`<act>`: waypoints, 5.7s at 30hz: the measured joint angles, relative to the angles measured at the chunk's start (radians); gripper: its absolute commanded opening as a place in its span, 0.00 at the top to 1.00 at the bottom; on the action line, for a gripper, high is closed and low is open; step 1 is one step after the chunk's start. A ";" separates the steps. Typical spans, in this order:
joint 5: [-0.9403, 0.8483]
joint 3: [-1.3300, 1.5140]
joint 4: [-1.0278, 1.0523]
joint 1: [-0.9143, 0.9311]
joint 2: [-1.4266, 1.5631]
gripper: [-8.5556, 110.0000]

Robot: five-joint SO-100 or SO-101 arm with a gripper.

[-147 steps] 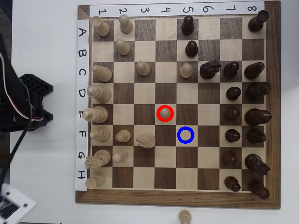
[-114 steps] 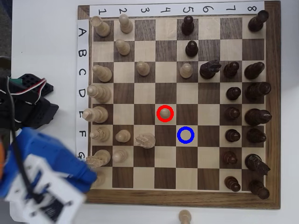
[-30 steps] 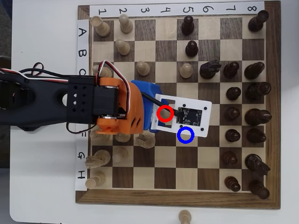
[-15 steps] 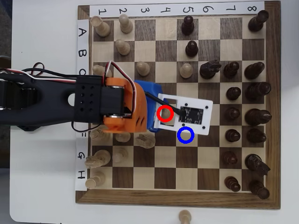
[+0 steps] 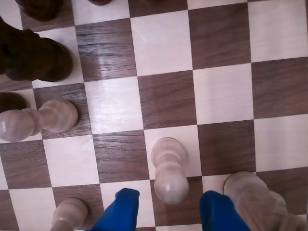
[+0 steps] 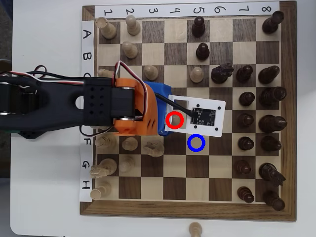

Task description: Move the piece to destination

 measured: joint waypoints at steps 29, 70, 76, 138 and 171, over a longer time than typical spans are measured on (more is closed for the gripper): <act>0.000 0.080 -0.175 0.000 -0.034 0.76; 0.000 0.117 -0.245 0.052 -0.040 0.91; 0.000 0.117 -0.245 0.055 -0.041 0.93; -0.043 -0.448 0.048 0.115 -0.267 0.93; -0.044 -0.514 -0.023 0.170 -0.430 0.93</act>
